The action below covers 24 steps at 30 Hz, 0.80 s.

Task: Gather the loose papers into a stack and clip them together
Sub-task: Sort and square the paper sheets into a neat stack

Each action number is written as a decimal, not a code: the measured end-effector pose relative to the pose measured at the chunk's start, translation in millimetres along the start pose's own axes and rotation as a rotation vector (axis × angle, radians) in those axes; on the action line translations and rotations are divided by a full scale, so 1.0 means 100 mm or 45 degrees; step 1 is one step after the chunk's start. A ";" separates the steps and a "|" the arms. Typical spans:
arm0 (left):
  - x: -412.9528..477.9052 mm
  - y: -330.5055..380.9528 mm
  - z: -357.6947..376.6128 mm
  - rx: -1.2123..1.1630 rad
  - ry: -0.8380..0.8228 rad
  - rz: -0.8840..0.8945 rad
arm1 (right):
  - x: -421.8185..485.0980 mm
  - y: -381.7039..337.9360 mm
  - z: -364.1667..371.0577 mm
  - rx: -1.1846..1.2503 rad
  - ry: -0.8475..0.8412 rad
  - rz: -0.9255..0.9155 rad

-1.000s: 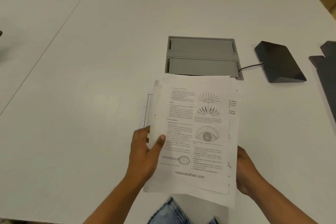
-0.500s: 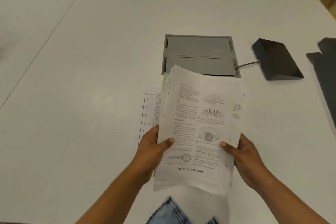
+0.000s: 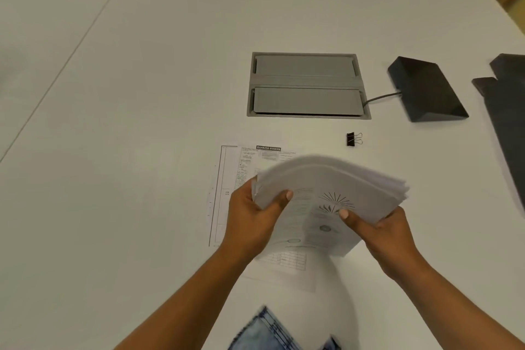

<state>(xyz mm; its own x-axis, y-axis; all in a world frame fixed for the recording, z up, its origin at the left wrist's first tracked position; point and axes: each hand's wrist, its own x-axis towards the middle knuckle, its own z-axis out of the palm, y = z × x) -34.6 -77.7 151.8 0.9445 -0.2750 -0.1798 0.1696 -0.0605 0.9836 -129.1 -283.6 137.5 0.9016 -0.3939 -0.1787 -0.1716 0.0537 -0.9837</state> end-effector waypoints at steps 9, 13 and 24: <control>-0.08 -0.38 0.00 0.112 -0.096 -0.160 | -0.10 0.44 -0.08 -0.155 -0.039 0.137; -0.04 -0.33 -0.03 0.022 -0.114 -0.111 | -0.12 0.45 -0.20 -0.192 -0.018 0.130; 0.00 -0.65 -0.15 0.152 0.265 -0.110 | -0.27 0.66 -0.55 -0.063 0.128 0.315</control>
<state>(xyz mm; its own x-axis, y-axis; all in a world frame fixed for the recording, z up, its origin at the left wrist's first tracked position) -41.9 -59.4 88.3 0.9677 -0.0609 -0.2446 0.2292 -0.1911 0.9544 -186.8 -320.0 78.9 0.7862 -0.4636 -0.4086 -0.4035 0.1156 -0.9076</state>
